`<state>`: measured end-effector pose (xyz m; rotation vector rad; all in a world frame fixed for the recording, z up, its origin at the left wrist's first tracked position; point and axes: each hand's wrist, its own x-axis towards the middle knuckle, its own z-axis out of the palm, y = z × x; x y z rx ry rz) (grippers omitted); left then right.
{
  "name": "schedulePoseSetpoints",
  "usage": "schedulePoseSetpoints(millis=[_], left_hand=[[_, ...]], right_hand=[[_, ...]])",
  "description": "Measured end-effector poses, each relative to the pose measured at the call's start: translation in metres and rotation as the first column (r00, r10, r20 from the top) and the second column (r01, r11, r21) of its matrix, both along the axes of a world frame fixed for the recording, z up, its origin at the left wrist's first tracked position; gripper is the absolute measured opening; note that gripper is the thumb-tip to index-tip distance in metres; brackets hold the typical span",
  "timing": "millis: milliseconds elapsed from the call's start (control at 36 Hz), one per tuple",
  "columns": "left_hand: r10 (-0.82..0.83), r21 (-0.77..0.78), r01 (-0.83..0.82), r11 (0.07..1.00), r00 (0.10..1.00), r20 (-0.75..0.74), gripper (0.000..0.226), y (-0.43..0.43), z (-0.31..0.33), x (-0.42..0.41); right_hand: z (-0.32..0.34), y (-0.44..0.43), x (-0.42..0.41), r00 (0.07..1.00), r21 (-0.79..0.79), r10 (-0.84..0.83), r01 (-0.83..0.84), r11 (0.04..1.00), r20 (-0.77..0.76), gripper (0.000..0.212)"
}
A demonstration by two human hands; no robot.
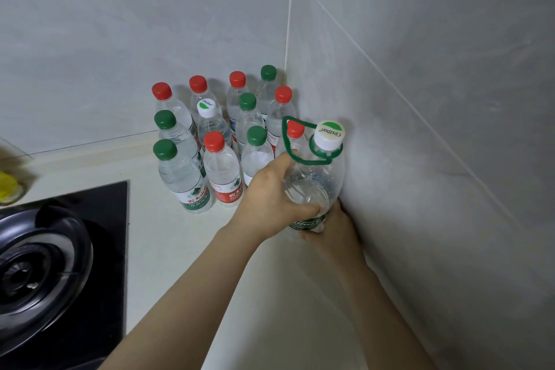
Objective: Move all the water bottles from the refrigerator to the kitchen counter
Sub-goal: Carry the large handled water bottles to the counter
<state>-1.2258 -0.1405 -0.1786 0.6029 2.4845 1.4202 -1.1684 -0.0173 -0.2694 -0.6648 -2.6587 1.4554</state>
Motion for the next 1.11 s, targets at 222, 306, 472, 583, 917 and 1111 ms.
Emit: schedulePoseSetpoints(millis=[222,306,472,583,917,1111], left_hand=[[-0.012,-0.018,0.012,1.000,1.000,-0.015,0.068,-0.001,0.002,0.002],[-0.015,-0.041,0.015,0.999,1.000,-0.020,0.068,-0.001,0.002,0.003],[-0.019,-0.062,0.019,0.998,1.000,0.007,0.065,-0.003,0.006,0.007],[-0.017,-0.108,0.022,0.994,0.999,0.046,0.076,-0.010,-0.001,0.011],[0.112,-0.053,-0.109,0.993,0.993,0.047,0.054,-0.079,0.003,0.067],[0.096,-0.090,-0.104,0.990,0.991,-0.093,0.052,-0.126,0.026,0.091]], right_hand=[[0.010,0.005,0.016,1.000,0.117,0.002,0.000,0.993,-0.014,0.069],[0.013,0.005,0.021,1.000,0.095,0.004,-0.002,0.995,-0.016,0.062],[0.024,0.005,0.034,0.999,0.135,0.037,-0.039,0.990,0.013,0.052],[0.030,0.004,0.046,0.999,0.176,0.025,-0.031,0.984,0.033,0.055],[0.073,-0.012,0.078,0.976,0.298,0.180,-0.209,0.931,0.121,0.044],[0.117,-0.037,0.078,0.956,0.344,0.291,-0.286,0.894,0.039,0.042]])
